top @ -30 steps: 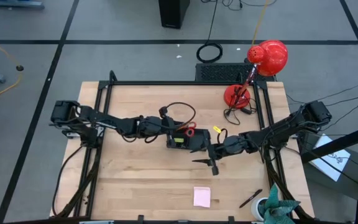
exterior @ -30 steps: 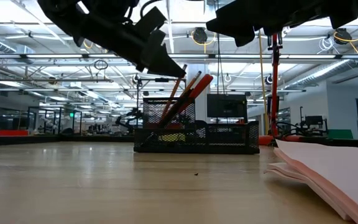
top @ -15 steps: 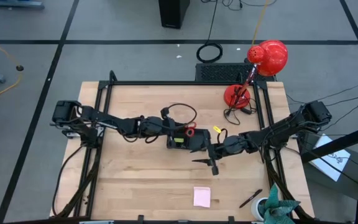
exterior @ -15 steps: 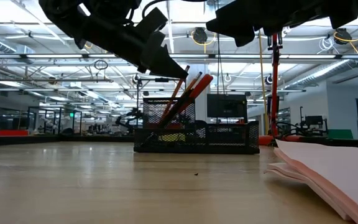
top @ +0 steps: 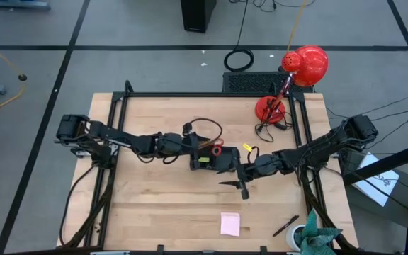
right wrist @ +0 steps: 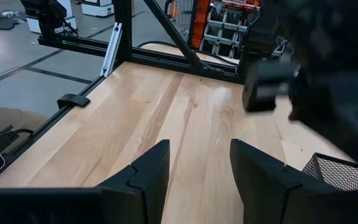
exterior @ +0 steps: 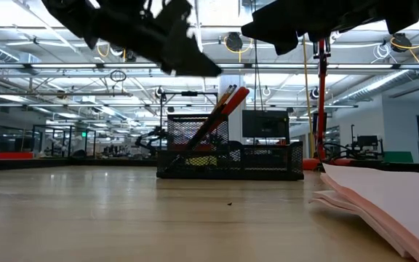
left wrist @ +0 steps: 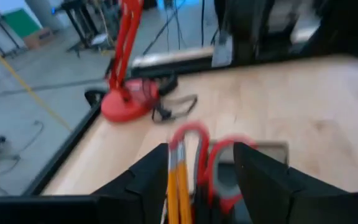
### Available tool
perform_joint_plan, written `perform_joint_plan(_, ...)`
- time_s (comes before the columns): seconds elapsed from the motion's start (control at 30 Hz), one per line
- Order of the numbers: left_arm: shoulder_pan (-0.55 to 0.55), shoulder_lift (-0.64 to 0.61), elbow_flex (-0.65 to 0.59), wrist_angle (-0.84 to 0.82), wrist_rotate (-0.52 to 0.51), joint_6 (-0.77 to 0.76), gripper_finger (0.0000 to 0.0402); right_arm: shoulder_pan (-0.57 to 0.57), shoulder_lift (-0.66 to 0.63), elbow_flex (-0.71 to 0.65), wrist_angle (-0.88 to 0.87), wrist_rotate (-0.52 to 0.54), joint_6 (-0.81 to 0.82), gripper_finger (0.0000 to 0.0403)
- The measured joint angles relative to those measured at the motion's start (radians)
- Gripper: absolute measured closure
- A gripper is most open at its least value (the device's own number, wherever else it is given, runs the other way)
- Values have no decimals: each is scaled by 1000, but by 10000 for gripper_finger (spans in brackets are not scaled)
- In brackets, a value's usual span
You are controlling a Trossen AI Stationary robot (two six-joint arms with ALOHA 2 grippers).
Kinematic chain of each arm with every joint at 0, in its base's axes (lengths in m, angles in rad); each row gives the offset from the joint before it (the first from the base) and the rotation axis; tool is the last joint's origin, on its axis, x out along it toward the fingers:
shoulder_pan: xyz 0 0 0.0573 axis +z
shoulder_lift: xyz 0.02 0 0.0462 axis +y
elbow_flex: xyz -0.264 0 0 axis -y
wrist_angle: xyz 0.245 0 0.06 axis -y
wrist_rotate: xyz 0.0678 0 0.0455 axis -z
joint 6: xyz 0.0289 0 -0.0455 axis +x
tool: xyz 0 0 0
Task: Pick and place office supplies into organizer
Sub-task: Put the black pen into the black desk organizer
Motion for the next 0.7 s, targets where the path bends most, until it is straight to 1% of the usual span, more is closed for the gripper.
perform_joint_plan(0.07, -24, -39, 5, -6, -2, 1, 206, 0, 0, 0, -1, 0, 0, 243)
perform_joint_plan(0.17, -84, -125, 6, -68, 9, 0, 199, 0, 0, 0, -14, 0, -1, 243)
perform_joint_plan(0.27, -180, -210, 7, -173, 14, -13, 203, 0, 0, 0, -26, 0, -1, 243)
perform_joint_plan(0.33, -257, -248, 7, -234, 16, -41, 215, 0, 0, 0, -29, -1, 0, 243)
perform_joint_plan(0.4, -341, -265, 7, -290, 17, -73, 234, 0, 0, 0, -30, -3, 1, 243)
perform_joint_plan(0.5, -459, -252, 6, -346, 11, -125, 274, 2, 0, 0, -30, -3, 1, 243)
perform_joint_plan(0.6, -552, -203, -2, -342, -30, -139, 320, 2, 0, 0, -30, -4, 1, 243)
perform_joint_plan(0.7, -618, -135, -3, -321, -78, -141, 368, 2, 0, 0, -33, -7, 2, 243)
